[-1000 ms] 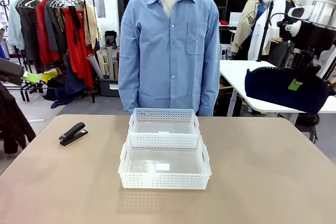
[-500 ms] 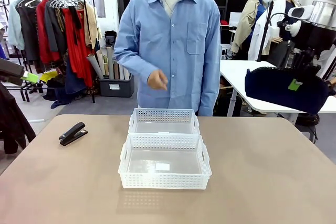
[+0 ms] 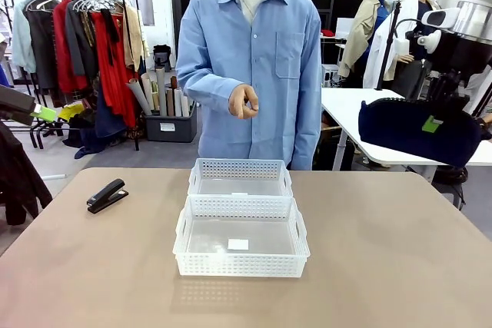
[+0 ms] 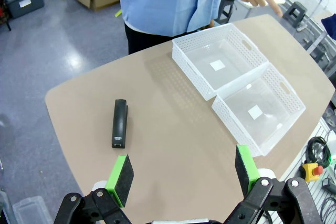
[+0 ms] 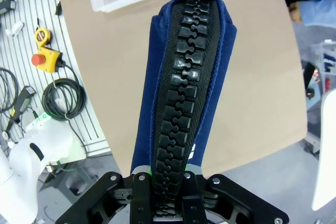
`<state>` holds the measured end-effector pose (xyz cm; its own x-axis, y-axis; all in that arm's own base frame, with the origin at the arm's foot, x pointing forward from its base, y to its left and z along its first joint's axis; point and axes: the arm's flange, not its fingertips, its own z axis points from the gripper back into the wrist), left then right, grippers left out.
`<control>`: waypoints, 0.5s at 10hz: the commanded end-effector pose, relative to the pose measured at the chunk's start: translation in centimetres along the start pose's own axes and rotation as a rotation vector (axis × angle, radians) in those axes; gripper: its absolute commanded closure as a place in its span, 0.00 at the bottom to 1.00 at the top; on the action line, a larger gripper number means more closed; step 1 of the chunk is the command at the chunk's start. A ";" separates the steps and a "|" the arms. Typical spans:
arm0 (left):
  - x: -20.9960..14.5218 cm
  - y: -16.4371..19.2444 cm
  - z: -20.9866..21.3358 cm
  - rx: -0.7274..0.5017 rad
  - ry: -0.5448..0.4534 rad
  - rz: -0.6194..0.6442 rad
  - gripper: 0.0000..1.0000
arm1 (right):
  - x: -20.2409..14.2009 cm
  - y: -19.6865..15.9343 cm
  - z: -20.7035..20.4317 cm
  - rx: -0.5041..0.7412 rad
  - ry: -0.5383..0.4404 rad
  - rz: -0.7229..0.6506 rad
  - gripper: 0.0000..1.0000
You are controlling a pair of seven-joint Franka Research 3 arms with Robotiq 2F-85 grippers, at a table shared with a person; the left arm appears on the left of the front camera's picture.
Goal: Distribute items into two baskets.
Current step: Move the picked Pencil pouch towards the Organizing basket indicated by the person, stopping as directed.
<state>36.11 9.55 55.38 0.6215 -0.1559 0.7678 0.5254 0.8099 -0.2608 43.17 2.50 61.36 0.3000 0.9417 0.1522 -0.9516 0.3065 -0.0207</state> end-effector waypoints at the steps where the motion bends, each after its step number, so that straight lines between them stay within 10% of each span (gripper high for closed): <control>1: 0.1 0.1 -0.1 -0.015 -0.017 -0.006 0.00 | 0.0 0.0 0.0 -0.009 -0.005 -0.015 1.00; 5: 0.1 0.1 -0.1 -0.015 -0.017 -0.006 0.00 | 0.0 0.0 0.0 -0.009 -0.005 -0.015 1.00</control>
<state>36.11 9.55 55.38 0.6215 -0.1559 0.7678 0.5254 0.8099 -0.2608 43.17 2.50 61.36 0.3000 0.9417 0.1522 -0.9516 0.3065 -0.0207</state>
